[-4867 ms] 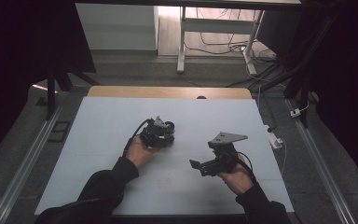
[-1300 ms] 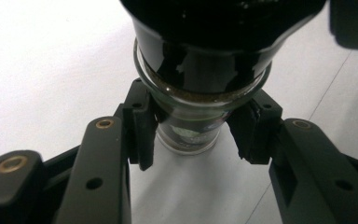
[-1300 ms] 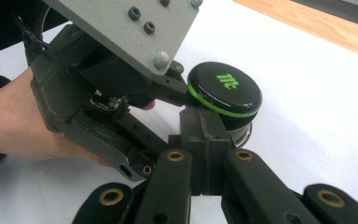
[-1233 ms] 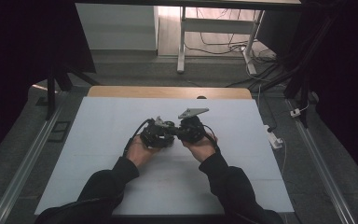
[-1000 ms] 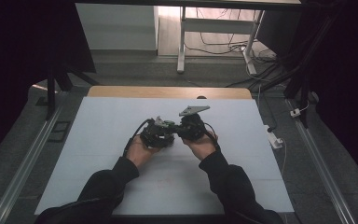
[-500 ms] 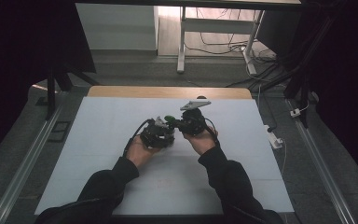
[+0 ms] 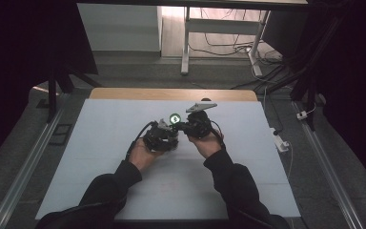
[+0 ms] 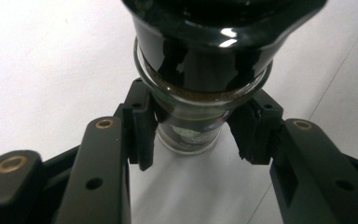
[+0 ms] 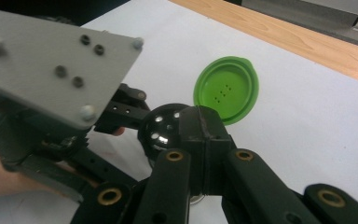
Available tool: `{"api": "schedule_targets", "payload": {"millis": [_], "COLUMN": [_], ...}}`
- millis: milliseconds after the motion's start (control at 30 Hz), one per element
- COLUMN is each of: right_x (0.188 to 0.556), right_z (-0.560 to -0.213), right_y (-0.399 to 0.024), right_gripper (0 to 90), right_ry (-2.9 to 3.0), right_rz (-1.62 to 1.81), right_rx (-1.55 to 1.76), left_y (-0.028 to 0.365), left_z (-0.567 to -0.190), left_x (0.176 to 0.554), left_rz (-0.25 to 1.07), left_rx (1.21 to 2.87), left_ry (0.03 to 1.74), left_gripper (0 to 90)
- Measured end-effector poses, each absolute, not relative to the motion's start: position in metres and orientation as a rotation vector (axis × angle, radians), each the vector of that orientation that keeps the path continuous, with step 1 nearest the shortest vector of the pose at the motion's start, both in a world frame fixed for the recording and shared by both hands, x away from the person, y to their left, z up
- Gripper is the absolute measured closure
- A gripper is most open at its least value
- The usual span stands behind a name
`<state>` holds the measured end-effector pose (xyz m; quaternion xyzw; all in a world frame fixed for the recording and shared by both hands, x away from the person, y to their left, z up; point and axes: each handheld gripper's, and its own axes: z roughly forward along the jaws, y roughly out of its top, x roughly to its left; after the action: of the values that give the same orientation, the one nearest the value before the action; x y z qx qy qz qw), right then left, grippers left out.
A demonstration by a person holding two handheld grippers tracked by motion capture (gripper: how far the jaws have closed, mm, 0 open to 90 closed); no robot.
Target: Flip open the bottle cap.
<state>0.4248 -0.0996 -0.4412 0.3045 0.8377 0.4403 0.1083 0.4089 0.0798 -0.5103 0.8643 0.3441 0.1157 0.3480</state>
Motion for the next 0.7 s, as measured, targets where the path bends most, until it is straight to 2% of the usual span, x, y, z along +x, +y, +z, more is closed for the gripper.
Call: {"api": "schedule_targets", "payload": {"millis": [233, 700], "right_x": [0.419, 0.405], "right_z": [-0.436, -0.428], "right_y": [-0.103, -0.111], "right_gripper": [79.5, 58.0], "right_ry": [2.461, 2.461], "right_rz": [1.302, 1.306], "right_rx": [0.885, 0.883], "left_y": [0.082, 0.096], "left_z": [-0.509, -0.493], "left_x": [0.411, 0.396], "left_rz": [0.254, 0.202], "left_rx": [2.245, 2.221], "left_ry": [0.905, 0.886], "left_gripper": [51.5, 38.0]}}
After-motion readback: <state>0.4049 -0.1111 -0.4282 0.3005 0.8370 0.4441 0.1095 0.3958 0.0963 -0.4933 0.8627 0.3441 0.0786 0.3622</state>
